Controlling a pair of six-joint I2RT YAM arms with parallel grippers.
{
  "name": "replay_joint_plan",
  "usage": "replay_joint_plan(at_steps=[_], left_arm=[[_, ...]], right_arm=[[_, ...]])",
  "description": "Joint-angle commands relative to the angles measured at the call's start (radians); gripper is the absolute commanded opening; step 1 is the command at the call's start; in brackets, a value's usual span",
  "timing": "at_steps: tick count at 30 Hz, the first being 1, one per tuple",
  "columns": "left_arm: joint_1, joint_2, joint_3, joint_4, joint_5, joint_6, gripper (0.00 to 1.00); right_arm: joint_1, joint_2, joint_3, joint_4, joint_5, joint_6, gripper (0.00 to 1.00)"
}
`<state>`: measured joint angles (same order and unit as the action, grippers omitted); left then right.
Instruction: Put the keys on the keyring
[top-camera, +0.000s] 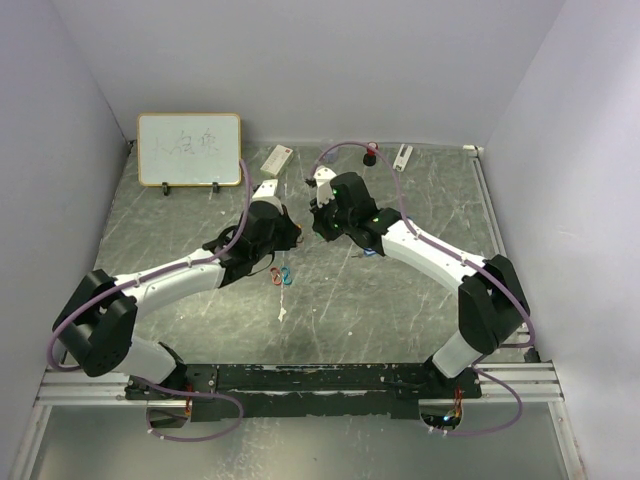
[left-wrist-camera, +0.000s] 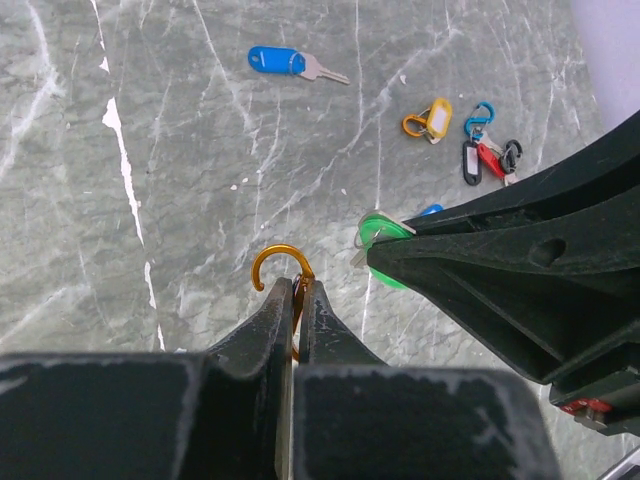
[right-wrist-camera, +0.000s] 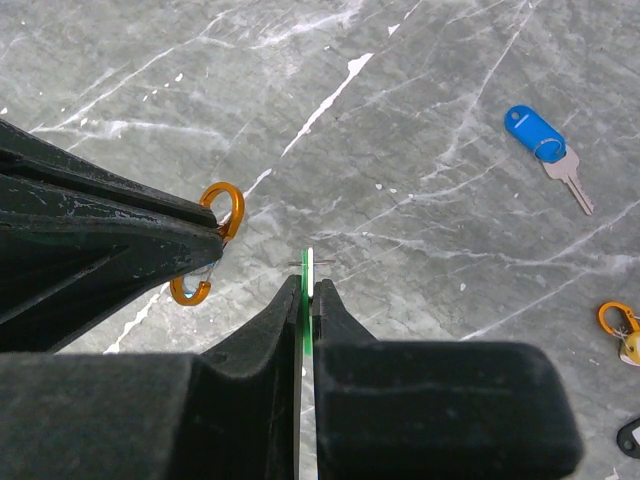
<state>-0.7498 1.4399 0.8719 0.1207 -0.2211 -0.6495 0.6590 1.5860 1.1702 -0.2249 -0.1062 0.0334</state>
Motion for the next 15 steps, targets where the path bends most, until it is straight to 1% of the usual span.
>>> replay_joint_plan(at_steps=[1,15], left_arm=[[0.0,-0.009,-0.013,0.079,0.024,-0.016,0.07],[0.0,0.014,-0.014,0.114,0.009,-0.025,0.07]], right_arm=[[0.007,-0.024,-0.009,0.023,-0.01,0.007,0.0],[0.021,-0.023,-0.004,0.021,-0.006,0.003,0.0]])
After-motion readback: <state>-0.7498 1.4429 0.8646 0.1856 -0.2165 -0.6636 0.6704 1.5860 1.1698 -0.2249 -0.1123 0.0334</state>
